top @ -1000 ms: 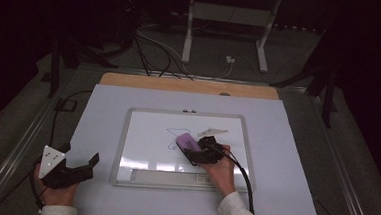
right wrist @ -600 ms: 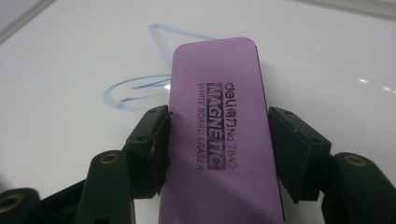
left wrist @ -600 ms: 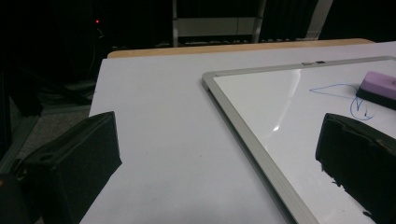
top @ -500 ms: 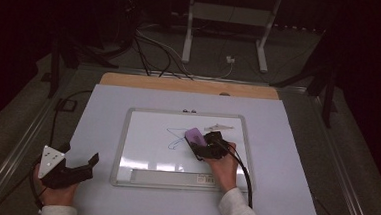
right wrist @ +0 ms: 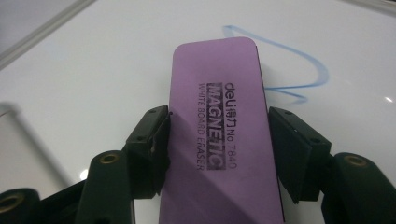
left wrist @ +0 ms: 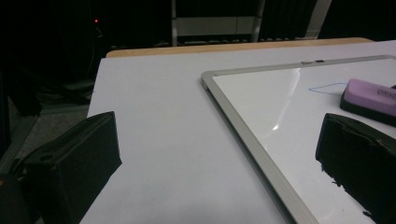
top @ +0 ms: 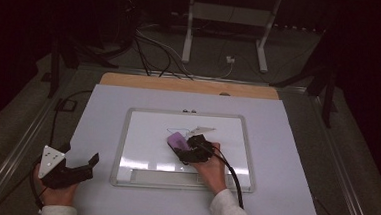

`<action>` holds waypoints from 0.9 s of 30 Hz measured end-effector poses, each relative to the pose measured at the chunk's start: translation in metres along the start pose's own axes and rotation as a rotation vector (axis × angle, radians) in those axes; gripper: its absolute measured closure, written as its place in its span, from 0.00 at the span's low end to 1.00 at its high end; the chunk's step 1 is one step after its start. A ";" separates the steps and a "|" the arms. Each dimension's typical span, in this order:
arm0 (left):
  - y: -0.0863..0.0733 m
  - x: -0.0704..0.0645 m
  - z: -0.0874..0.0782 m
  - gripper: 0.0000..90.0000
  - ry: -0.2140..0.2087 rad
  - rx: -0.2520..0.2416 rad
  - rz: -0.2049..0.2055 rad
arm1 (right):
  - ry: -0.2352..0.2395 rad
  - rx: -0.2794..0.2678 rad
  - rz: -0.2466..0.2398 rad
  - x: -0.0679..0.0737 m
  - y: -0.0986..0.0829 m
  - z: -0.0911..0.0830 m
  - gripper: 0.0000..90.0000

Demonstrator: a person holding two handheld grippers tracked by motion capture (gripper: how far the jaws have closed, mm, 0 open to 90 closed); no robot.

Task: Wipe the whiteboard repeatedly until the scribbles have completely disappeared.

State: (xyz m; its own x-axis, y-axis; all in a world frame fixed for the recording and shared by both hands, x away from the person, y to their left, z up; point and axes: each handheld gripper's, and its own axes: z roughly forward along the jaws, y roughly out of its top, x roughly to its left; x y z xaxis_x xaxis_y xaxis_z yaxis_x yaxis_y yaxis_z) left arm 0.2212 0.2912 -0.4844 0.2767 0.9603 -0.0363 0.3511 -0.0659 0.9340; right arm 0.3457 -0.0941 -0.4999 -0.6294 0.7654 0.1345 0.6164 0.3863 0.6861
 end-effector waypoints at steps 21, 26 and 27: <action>0.000 -0.001 0.001 0.01 -0.002 0.000 0.000 | 0.066 0.010 -0.059 0.013 0.006 0.008 0.46; 0.000 0.001 0.000 0.01 0.000 -0.001 -0.003 | -0.028 -0.004 0.017 -0.005 0.007 0.006 0.46; 0.000 0.001 0.000 0.01 0.001 0.000 -0.002 | -0.048 -0.006 0.042 -0.010 0.007 0.005 0.46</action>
State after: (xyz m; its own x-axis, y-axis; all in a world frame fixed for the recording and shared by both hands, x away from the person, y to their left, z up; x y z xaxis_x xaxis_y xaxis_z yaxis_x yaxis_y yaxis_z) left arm 0.2213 0.2918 -0.4847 0.2753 0.9606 -0.0381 0.3514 -0.0637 0.9341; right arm 0.3590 -0.0968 -0.4999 -0.5796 0.8047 0.1289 0.6387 0.3503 0.6851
